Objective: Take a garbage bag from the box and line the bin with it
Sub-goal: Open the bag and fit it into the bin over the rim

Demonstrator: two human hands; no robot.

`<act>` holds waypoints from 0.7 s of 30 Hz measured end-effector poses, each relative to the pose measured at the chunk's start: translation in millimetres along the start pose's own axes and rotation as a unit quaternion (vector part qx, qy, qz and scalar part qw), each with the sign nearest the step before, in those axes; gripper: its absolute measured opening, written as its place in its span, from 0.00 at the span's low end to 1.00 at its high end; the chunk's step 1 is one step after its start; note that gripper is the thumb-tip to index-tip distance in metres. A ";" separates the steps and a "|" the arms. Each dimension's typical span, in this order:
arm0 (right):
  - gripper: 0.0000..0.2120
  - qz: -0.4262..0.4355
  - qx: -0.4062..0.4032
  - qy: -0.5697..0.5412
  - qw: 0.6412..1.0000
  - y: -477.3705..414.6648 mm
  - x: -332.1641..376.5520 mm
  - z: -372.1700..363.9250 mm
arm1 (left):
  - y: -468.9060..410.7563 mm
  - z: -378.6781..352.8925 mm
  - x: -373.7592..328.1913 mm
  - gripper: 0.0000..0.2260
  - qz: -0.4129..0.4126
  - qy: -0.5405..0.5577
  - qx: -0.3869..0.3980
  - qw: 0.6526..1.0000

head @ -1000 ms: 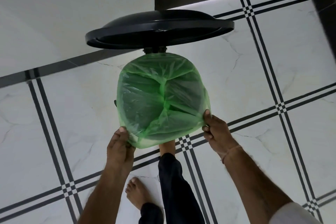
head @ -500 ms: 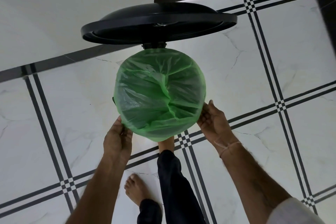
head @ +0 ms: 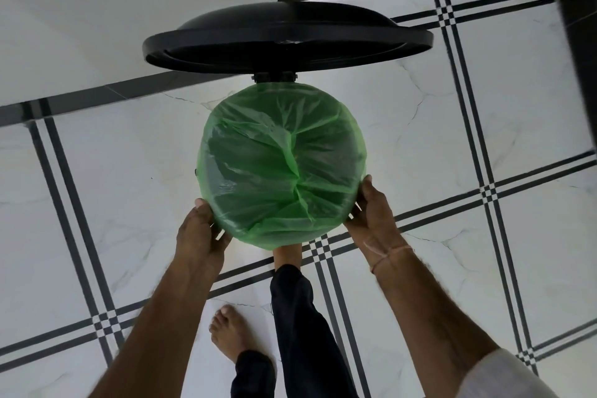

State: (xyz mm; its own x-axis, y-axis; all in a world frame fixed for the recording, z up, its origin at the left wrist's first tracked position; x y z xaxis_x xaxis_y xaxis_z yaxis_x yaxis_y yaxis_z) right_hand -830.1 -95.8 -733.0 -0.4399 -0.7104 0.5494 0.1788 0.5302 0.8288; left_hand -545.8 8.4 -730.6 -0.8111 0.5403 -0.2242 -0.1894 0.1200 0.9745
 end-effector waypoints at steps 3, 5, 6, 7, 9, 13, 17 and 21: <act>0.16 -0.026 0.020 -0.035 0.999 -2.1 3.4 0.6 | -0.3 -5.7 -4.0 0.14 0.027 0.068 -0.022 0.997; 0.10 -0.033 0.028 -0.033 0.998 -5.3 3.5 -2.4 | 0.1 -11.4 -5.2 0.14 0.045 0.105 -0.022 0.993; 0.09 -0.030 0.026 -0.025 0.999 -6.8 2.6 -3.8 | -0.7 -13.3 -5.5 0.14 0.049 0.102 -0.015 0.993; 0.09 -0.026 0.017 -0.017 0.999 -7.8 1.6 -3.7 | -0.1 -14.2 -5.4 0.14 0.049 0.088 -0.009 0.995; 0.08 -0.016 -0.020 -0.008 1.000 -6.8 1.4 -1.1 | 0.5 -13.2 -5.8 0.12 0.038 0.061 0.003 0.997; 0.12 -0.017 -0.028 0.021 0.999 0.6 2.0 6.8 | 18.2 -10.0 -11.9 0.16 -0.004 0.085 0.012 0.996; 0.06 0.012 -0.005 0.012 1.000 3.8 11.5 5.6 | 20.5 -11.3 -9.3 0.07 0.012 0.031 0.014 0.999; 0.06 0.153 -0.111 0.205 0.960 12.3 46.1 12.4 | 18.7 -22.1 -9.9 0.15 -0.007 0.047 0.001 0.999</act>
State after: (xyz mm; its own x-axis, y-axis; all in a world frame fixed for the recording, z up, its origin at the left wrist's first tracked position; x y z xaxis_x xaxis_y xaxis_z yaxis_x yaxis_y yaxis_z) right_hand -859.0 -116.3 -698.8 0.0394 -0.6835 0.7289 0.4486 0.6639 0.5984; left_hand -553.5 -13.1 -710.2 -0.8570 0.4571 -0.2380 -0.2007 0.1293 0.9711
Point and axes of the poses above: each hand's wrist, its own y-axis away from the middle knuckle, its own z-axis out of the back of the hand, x = y × z, the point moved 7 cm from there along -y, towards the middle knuckle, and after that the axes turned 7 degrees about z, right-handed, at the moved point
